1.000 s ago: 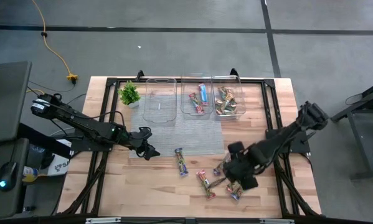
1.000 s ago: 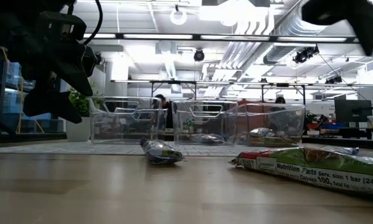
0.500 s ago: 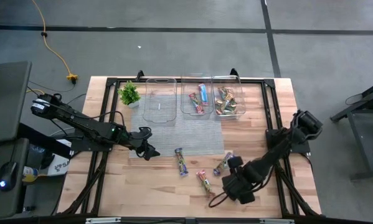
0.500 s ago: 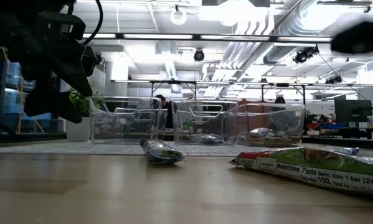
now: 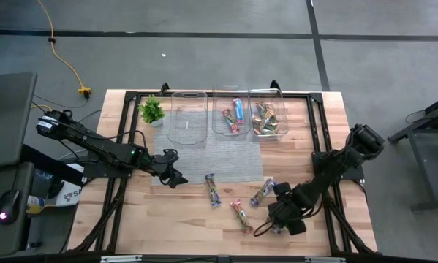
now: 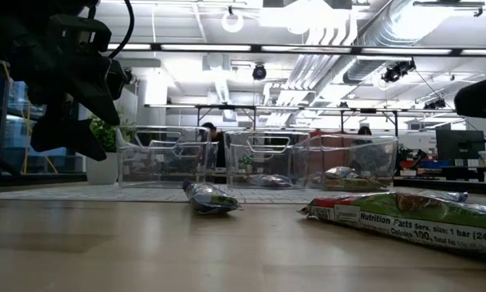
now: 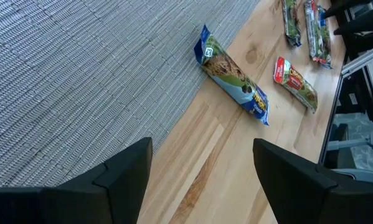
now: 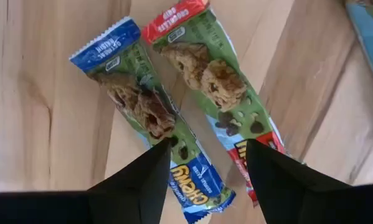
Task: Pick and place Granola Bars by type
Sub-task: Put the red granola bar into the middle transparent bin
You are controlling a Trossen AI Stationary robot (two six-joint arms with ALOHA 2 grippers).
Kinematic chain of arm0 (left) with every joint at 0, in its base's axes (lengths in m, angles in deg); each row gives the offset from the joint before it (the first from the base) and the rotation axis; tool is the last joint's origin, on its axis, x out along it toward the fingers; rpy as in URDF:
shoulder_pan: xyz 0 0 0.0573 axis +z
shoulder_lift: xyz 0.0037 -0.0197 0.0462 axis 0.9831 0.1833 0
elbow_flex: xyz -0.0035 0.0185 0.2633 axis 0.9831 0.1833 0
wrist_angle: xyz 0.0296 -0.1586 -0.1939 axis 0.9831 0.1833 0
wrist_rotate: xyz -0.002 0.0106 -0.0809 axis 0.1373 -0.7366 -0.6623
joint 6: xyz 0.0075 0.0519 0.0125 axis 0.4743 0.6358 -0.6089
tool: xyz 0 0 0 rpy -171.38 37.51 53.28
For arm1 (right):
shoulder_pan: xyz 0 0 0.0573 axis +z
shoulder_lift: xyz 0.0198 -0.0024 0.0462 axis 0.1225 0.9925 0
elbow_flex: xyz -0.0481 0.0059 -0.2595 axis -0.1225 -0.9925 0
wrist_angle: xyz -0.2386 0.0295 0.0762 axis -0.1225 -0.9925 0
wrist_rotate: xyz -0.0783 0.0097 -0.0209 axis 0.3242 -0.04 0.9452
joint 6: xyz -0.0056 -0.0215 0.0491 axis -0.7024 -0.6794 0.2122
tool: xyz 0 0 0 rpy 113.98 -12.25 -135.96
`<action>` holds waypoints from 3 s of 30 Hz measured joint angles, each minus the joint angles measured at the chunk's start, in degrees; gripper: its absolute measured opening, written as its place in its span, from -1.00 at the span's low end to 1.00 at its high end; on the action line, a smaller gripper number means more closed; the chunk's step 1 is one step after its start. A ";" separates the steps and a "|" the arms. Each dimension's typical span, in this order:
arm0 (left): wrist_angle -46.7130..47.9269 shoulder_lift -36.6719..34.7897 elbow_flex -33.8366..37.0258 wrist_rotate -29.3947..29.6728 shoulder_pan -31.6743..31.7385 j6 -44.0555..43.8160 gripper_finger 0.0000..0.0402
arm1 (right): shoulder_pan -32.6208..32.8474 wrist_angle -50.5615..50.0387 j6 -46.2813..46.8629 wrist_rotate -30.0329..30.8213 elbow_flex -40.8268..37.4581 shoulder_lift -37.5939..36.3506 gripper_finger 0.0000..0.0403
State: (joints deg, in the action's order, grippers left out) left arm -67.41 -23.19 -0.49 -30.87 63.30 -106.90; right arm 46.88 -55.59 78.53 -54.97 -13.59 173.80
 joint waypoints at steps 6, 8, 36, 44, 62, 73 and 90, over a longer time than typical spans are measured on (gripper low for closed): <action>0.00 0.02 0.00 0.24 -0.01 -0.07 0.35 | -0.13 1.22 -5.08 0.98 -0.69 -0.07 -0.03; -0.01 0.01 0.00 0.24 -0.02 -0.09 0.35 | -0.28 1.22 -6.74 1.33 -0.69 -0.07 -0.03; 0.04 0.01 0.00 0.89 -0.01 -1.38 0.35 | -5.30 13.22 -10.79 -0.61 -9.19 -0.33 -0.15; 0.04 0.02 0.00 0.90 0.00 -1.41 0.35 | -5.30 13.62 -9.27 0.32 -8.90 -0.22 -0.39; -0.05 0.00 0.00 0.87 -0.01 -2.67 0.35 | -15.24 2.21 -18.10 23.09 20.01 0.11 -0.52; -0.07 0.00 0.00 0.85 0.00 -4.56 0.35 | -43.61 2.16 -12.95 24.14 33.82 0.02 -0.52; -0.15 0.02 0.00 0.66 0.00 -6.38 0.35 | -63.78 8.02 -6.77 10.40 33.41 11.10 -0.52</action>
State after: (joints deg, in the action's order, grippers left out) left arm -67.56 -23.17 -0.49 -30.21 63.30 -113.29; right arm -16.89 -47.58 71.76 -44.56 19.82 184.90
